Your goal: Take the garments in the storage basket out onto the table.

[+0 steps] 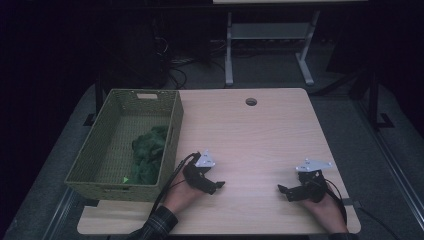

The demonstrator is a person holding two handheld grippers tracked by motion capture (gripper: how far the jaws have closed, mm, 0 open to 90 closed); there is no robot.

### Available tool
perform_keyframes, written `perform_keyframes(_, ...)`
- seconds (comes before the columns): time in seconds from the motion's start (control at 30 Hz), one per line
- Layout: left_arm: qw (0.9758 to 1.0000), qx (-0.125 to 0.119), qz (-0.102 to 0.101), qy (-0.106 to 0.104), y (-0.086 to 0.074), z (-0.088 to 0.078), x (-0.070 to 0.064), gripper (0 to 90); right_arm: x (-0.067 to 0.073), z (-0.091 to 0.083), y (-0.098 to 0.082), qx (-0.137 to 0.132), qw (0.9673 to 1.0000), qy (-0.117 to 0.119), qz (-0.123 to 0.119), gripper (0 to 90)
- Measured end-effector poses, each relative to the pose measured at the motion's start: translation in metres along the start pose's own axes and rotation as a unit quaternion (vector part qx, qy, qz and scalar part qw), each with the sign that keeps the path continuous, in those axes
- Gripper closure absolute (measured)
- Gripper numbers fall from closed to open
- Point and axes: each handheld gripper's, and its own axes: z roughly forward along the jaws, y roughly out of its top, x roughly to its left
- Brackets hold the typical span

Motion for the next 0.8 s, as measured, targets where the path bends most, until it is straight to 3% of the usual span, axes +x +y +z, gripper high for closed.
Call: perform_keyframes(0.8, 0.9999, 0.008, 0.005, -0.010, 0.0086, -0.0046, -0.0009, 13.8, 0.0005, -0.0001, 0.0000, 0.001, 1.0000, 0.002, 0.001, 0.0)
